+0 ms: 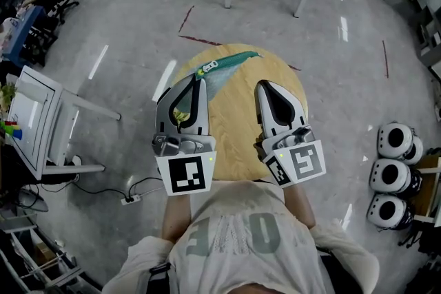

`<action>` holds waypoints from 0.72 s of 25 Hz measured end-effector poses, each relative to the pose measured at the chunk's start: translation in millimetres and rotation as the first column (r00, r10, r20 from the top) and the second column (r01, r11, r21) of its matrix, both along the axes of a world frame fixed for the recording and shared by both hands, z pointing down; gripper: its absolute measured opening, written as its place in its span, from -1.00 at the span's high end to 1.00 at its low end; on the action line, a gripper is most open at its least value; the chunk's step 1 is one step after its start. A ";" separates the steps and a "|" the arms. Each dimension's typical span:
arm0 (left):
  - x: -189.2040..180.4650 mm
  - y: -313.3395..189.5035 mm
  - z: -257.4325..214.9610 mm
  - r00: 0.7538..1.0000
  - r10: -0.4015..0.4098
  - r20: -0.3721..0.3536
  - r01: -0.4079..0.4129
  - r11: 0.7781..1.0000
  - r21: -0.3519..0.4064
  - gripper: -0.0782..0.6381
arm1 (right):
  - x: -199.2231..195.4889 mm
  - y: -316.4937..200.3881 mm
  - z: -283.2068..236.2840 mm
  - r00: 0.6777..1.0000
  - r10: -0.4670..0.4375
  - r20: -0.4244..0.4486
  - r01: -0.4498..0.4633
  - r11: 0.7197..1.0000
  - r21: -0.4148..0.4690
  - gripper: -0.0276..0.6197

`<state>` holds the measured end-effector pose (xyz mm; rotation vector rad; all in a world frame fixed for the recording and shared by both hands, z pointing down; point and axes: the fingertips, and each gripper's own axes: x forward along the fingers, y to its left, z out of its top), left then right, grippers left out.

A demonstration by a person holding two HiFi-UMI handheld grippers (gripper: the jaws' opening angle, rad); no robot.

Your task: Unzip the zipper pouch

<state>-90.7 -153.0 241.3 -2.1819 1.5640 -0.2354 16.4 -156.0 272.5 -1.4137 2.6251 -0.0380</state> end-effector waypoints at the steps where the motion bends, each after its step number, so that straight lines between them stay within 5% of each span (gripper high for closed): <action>1: 0.6 0.0 0.6 1.000 0.002 0.000 -0.002 1.000 0.000 0.70 | -0.8 0.2 -1.3 1.000 -0.005 0.004 0.005 1.000 0.003 0.82; 6: 3.2 1.4 -0.3 1.000 0.004 0.021 -0.005 1.000 0.009 0.70 | -13.9 3.6 -28.3 0.990 -0.109 0.085 0.104 0.993 0.051 0.79; 8: 4.5 2.3 -0.8 1.000 0.006 0.028 -0.007 1.000 0.019 0.70 | -24.2 5.6 -45.4 0.971 -0.192 0.142 0.183 0.981 0.071 0.26; 9: 5.0 2.6 -0.8 0.999 0.008 0.033 -0.008 1.000 0.024 0.70 | -29.4 5.7 -52.7 0.957 -0.232 0.173 0.222 0.972 0.074 0.18; 13: 11.6 5.0 -1.3 0.999 0.012 0.052 -0.014 0.999 0.045 0.70 | -42.5 -3.4 -63.2 0.890 -0.328 0.317 0.344 0.939 0.007 0.18; 18: 19.4 8.8 -0.6 0.997 0.015 0.079 -0.021 0.997 0.072 0.70 | -50.9 -10.7 -59.8 0.763 -0.392 0.514 0.494 0.867 -0.071 0.32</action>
